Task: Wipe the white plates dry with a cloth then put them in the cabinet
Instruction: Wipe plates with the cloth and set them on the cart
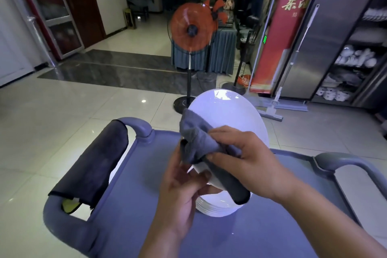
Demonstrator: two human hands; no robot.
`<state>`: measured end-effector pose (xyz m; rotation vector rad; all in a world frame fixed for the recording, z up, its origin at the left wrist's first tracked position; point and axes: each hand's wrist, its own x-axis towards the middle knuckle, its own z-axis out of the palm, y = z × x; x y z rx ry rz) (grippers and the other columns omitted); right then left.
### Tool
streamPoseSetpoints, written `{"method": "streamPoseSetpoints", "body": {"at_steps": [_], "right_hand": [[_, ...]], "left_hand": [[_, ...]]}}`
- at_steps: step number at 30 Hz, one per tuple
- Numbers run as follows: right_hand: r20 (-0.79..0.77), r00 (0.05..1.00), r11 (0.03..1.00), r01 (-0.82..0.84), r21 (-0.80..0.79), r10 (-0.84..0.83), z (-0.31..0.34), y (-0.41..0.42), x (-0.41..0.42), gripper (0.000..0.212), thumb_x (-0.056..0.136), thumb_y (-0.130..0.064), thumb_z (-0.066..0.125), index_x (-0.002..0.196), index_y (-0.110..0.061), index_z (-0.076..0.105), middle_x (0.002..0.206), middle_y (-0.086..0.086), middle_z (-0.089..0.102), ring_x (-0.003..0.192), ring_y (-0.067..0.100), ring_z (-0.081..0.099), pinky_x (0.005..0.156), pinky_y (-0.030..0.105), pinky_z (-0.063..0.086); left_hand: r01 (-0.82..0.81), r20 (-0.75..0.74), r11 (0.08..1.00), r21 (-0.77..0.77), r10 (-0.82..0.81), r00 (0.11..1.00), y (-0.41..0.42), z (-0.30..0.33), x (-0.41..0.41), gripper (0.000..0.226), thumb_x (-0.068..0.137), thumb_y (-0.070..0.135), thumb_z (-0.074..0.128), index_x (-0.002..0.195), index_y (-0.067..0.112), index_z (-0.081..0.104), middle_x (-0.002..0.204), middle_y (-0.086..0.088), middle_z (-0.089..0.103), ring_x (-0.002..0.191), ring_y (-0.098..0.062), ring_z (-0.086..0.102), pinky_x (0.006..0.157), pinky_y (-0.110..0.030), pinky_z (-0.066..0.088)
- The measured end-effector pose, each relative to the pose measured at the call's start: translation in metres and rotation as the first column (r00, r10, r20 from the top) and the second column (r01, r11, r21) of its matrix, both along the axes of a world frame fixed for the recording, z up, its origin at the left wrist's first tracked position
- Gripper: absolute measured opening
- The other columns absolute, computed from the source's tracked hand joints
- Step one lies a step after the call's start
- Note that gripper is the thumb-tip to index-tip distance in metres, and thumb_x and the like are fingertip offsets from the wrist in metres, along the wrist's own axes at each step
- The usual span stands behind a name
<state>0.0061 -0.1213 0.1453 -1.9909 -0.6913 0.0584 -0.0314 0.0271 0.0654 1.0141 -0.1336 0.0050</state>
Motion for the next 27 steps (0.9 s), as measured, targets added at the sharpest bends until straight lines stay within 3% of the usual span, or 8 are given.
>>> {"method": "streamPoseSetpoints", "body": {"at_steps": [6,12,16,18,20,22,24,27], "right_hand": [[-0.137,0.989,0.996,-0.073,-0.060,0.064,-0.007,-0.011,-0.009,0.019,0.089,0.004,0.065,0.099,-0.009,0.076,0.105,0.000,0.069,0.106,0.016,0.062,0.092,0.029,0.049],[-0.215,0.976,0.981,0.001,-0.195,-0.043,-0.020,-0.026,-0.014,0.017,0.087,-0.016,0.064,0.100,-0.018,0.075,0.106,0.001,0.068,0.100,0.020,0.064,0.091,0.038,0.050],[-0.195,0.926,0.933,0.279,-0.228,-0.325,-0.050,-0.045,-0.034,0.011,0.089,-0.020,0.065,0.095,-0.024,0.073,0.087,-0.002,0.067,0.084,0.026,0.061,0.083,0.049,0.051],[-0.214,0.822,0.849,0.505,-0.155,-0.528,-0.065,-0.056,-0.045,0.019,0.094,-0.010,0.064,0.095,-0.024,0.075,0.087,-0.002,0.073,0.087,0.026,0.066,0.084,0.051,0.052],[-0.438,0.597,0.668,0.744,-0.009,-0.672,-0.076,-0.068,-0.050,0.020,0.095,-0.004,0.062,0.094,-0.016,0.078,0.095,0.010,0.076,0.091,0.030,0.070,0.079,0.048,0.055],[-0.721,0.318,0.492,0.870,-0.036,-0.615,-0.085,-0.082,-0.049,0.015,0.096,-0.008,0.062,0.104,-0.003,0.073,0.097,0.022,0.073,0.084,0.036,0.068,0.072,0.045,0.056],[-0.864,0.091,0.404,0.905,-0.135,-0.494,-0.094,-0.090,-0.052,0.021,0.094,-0.010,0.064,0.112,0.002,0.066,0.094,0.022,0.069,0.083,0.038,0.067,0.067,0.045,0.059],[-0.887,0.029,0.326,0.935,-0.138,-0.461,-0.092,-0.097,-0.049,0.019,0.093,-0.007,0.063,0.111,0.000,0.063,0.095,0.022,0.069,0.082,0.038,0.067,0.055,0.042,0.060]], "left_hand": [[0.107,0.023,0.960,-0.259,-0.105,0.994,0.015,-0.002,0.003,0.066,0.075,0.026,0.071,0.140,0.022,0.059,0.137,-0.022,0.063,0.122,-0.047,0.061,0.077,-0.050,0.060],[-0.013,-0.074,0.993,-0.118,0.005,0.997,0.020,-0.009,0.015,0.057,0.081,0.007,0.061,0.133,0.031,0.065,0.121,-0.012,0.073,0.096,-0.029,0.071,0.065,-0.038,0.059],[-0.018,-0.063,1.000,-0.006,0.018,0.998,0.032,-0.010,0.024,0.064,0.080,0.007,0.060,0.138,0.033,0.058,0.124,-0.004,0.073,0.101,-0.023,0.071,0.073,-0.049,0.061],[-0.001,-0.060,1.000,-0.011,0.001,0.998,0.039,-0.013,0.028,0.066,0.081,0.007,0.059,0.142,0.031,0.054,0.124,0.000,0.072,0.107,-0.021,0.070,0.077,-0.054,0.061],[0.021,-0.063,1.000,-0.018,-0.023,0.998,0.046,-0.015,0.032,0.066,0.082,0.007,0.059,0.144,0.030,0.054,0.125,0.001,0.071,0.110,-0.021,0.068,0.078,-0.056,0.060],[0.046,-0.073,0.999,-0.020,-0.048,0.996,0.051,-0.021,0.035,0.067,0.082,0.006,0.059,0.144,0.031,0.054,0.125,0.001,0.070,0.112,-0.024,0.066,0.080,-0.061,0.059],[0.084,-0.087,0.996,-0.024,-0.086,0.992,0.053,-0.026,0.037,0.066,0.082,0.006,0.059,0.143,0.032,0.056,0.124,0.002,0.071,0.113,-0.026,0.066,0.078,-0.059,0.060],[0.144,-0.096,0.989,-0.033,-0.146,0.985,0.051,-0.031,0.040,0.064,0.080,0.005,0.059,0.139,0.032,0.061,0.125,-0.001,0.070,0.110,-0.026,0.066,0.067,-0.044,0.060]]}}
